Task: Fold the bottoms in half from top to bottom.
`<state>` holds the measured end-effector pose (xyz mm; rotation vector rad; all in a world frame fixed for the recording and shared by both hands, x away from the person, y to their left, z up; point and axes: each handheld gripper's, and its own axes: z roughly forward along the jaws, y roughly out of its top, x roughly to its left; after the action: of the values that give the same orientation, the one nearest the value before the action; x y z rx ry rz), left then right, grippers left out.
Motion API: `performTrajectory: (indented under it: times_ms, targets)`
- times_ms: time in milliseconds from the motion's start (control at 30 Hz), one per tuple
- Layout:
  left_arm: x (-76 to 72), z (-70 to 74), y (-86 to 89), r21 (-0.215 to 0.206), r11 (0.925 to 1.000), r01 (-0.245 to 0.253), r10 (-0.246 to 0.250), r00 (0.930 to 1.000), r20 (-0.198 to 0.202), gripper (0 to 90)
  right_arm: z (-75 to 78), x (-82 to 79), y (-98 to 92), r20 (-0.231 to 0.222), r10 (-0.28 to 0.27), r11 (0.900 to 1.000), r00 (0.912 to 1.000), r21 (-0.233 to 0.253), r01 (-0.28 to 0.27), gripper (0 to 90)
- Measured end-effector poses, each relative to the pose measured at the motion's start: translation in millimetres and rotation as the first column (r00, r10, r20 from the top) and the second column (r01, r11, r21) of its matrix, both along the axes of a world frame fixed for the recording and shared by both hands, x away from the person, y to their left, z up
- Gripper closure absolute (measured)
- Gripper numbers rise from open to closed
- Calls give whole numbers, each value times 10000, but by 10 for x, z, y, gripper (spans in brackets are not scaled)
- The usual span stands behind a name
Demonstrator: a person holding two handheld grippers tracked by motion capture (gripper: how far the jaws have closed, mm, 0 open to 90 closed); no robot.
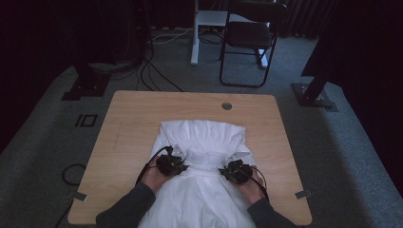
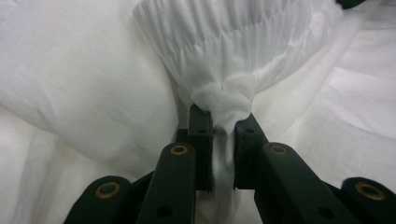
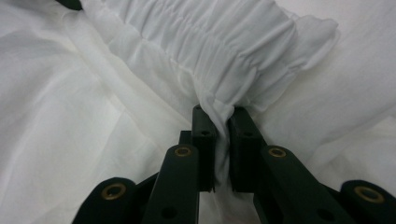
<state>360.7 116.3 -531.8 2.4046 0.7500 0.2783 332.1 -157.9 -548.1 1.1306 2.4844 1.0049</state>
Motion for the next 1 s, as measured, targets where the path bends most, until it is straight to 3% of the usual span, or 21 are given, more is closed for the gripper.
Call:
performTrajectory:
  times_ms: [67, 133, 167, 200, 233, 267, 300, 367, 433, 467, 500, 533, 567, 600, 667, 733, 767, 800, 933, 967, 1000]
  targets:
    - [141, 17, 6, 363, 9993, -71, 58, 9994, 356, 812, -8, 106, 39, 103, -52, 10000, 9999, 47, 51, 824]
    - [141, 17, 6, 363, 9993, -71, 58, 9994, 356, 811, -8, 166, 57, 102, -97, 9999, 9999, 62, 97, 824]
    - [244, 20, 2, 526, 9982, -291, 259, 9978, 605, 811, -8, 166, 57, 102, -97, 9999, 9999, 62, 97, 824]
    - [295, 18, 1, 556, 9975, -437, 397, 9966, 722, 811, -1, 370, 118, 213, -314, 9995, 9993, -6, 314, 825]
    - [388, 6, 7, 418, 9961, -775, 738, 9938, 831, 811, 5, 443, 134, 223, -386, 9992, 9990, -60, 387, 824]
    - [388, 6, 7, 418, 9961, -775, 738, 9938, 831, 811, 11, 517, 146, 227, -439, 9990, 9988, -107, 441, 824]
    - [467, -18, 32, 44, 9939, -1106, 1098, 9904, 835, 811, 17, 593, 151, 192, -460, 9988, 9988, -130, 463, 823]
    - [498, -32, 50, -169, 9919, -1261, 1271, 9885, 824, 810, 20, 672, 146, 130, -517, 9986, 9986, -80, 518, 823]
    - [571, -69, 76, -736, 9813, -1776, 1835, 9795, 829, 811, 6, 877, 119, -160, -891, 9949, 9959, 461, 898, 823]
    - [571, -69, 76, -736, 9813, -1776, 1835, 9795, 829, 810, 6, 877, 119, -160, -891, 9949, 9959, 461, 898, 823]
    - [610, -85, 79, -971, 9720, -2138, 2221, 9714, 837, 809, 3, 966, 124, -309, -1107, 9913, 9934, 682, 1126, 823]
    - [610, -85, 79, -971, 9720, -2138, 2221, 9714, 837, 806, 3, 966, 124, -309, -1107, 9913, 9934, 682, 1126, 823]
    - [652, -86, 87, -1196, 9602, -2523, 2609, 9633, 626, 805, 11, 1029, 141, -387, -1212, 9900, 9919, 680, 1236, 824]
    - [652, -86, 87, -1196, 9602, -2523, 2609, 9633, 626, 806, 11, 1029, 141, -387, -1212, 9900, 9919, 680, 1236, 824]
    - [683, -61, 101, -1470, 9465, -2871, 2930, 9559, 193, 810, 13, 1074, 145, -354, -1048, 9917, 9939, 705, 1071, 827]
    - [658, 12, 101, -1605, 9447, -2859, 2932, 9558, 234, 823, 45, 1099, 99, -488, -890, 9909, 9948, 968, 934, 839]
    - [604, 131, 109, -1939, 9429, -2709, 2846, 9575, 464, 822, 145, 1078, 34, -340, -939, 9843, 9950, 1468, 979, 842]
    - [604, 131, 109, -1939, 9429, -2709, 2846, 9575, 464, 822, 145, 1078, 34, -340, -939, 9843, 9950, 1468, 979, 842]
    - [499, 444, 155, -2737, 9304, -2438, 2785, 9557, 955, 824, 439, 970, -30, 653, -816, 9817, 9945, 1778, 689, 842]
    - [437, 595, 163, -2937, 9280, -2291, 2750, 9532, 1255, 827, 519, 934, -33, 944, -745, 9831, 9927, 1740, 572, 843]
    - [437, 595, 163, -2937, 9280, -2291, 2750, 9532, 1255, 829, 519, 934, -33, 944, -745, 9831, 9927, 1740, 572, 843]
